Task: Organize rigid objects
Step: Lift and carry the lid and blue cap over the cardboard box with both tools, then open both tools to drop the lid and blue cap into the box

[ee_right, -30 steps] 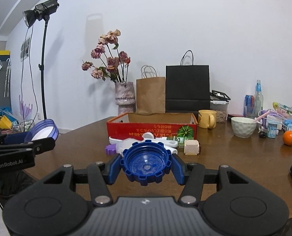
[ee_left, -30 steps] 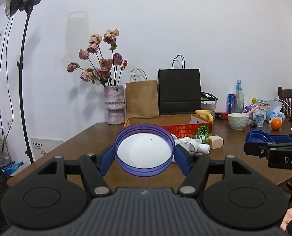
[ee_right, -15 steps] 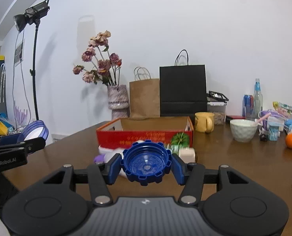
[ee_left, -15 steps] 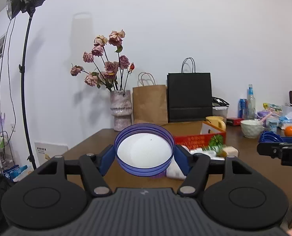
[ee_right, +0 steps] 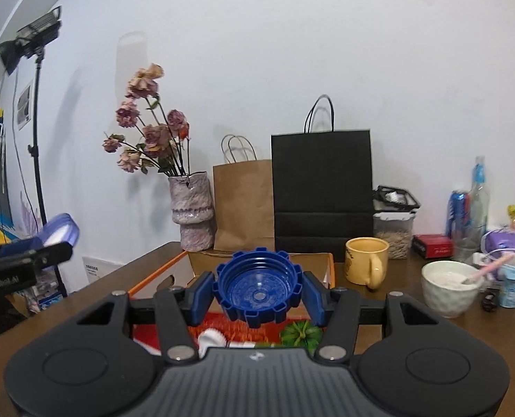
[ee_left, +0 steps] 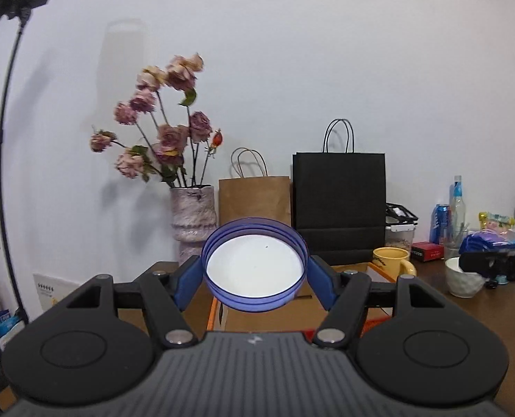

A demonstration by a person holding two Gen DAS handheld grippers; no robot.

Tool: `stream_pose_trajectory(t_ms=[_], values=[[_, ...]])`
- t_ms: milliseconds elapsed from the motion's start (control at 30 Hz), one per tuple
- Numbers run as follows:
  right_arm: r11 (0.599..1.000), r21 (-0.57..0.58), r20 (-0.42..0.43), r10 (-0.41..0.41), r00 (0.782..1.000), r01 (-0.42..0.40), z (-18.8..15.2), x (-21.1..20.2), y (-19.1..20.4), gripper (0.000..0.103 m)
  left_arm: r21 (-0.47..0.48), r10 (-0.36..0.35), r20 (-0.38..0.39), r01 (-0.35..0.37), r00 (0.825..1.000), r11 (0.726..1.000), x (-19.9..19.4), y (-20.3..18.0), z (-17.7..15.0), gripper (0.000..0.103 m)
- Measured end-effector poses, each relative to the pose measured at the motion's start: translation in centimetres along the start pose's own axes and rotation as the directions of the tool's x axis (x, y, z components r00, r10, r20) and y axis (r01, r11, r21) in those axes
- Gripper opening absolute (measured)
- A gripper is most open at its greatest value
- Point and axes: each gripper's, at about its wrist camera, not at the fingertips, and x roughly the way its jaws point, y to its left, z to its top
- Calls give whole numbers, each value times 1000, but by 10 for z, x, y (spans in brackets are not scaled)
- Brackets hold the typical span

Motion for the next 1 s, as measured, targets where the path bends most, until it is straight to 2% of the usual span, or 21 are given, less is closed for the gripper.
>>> stream_pose_trajectory(t_ms=[133, 200, 267, 333, 400, 467, 567, 600, 667, 767, 833, 933, 1000], values=[[1000, -16, -63, 4, 998, -5, 29, 59, -13, 54, 39, -11, -61, 14, 998, 999, 67, -2, 14, 67], [999, 26, -134, 33, 990, -29, 42, 101, -26, 54, 40, -20, -107, 24, 994, 999, 103, -3, 23, 67], [998, 56, -209, 54, 976, -43, 52, 143, -34, 54, 22, -35, -190, 40, 981, 999, 146, -4, 31, 67], [998, 56, -289, 40, 956, -25, 55, 191, -40, 54, 23, -33, -262, 40, 964, 999, 187, -7, 33, 67], [998, 63, -359, 21, 933, 2, 52, 234, -45, 54, 18, -35, -350, 45, 936, 999, 232, -8, 28, 67], [998, 61, -432, 5, 902, 24, 45, 274, -49, 54, 8, -54, -475, 65, 878, 998, 279, -8, 13, 67], [996, -23, -522, -87, 849, 87, 30, 322, -50, 54, -6, -40, -615, 47, 788, 999, 330, -6, -15, 67], [994, -37, -545, -108, 832, 105, 26, 336, -53, 54, 8, -23, -626, 36, 779, 999, 340, -6, -21, 67], [991, -43, -574, -125, 809, 123, 20, 356, -55, 54, 53, 35, -633, -1, 773, 999, 355, -5, -31, 68], [983, -116, -586, -181, 790, 140, 7, 373, -50, 54, 39, 24, -684, 4, 729, 999, 374, 2, -42, 70], [975, -165, -583, -217, 783, 147, 2, 377, -49, 54, 44, 17, -680, 18, 733, 999, 376, 2, -43, 75], [966, -216, -566, -243, 788, 143, -1, 380, -45, 65, 65, 27, -660, 22, 751, 998, 371, -3, -42, 87], [966, -215, -564, -242, 790, 143, 3, 378, -44, 68, 77, 36, -652, 19, 758, 997, 370, -7, -37, 88]])
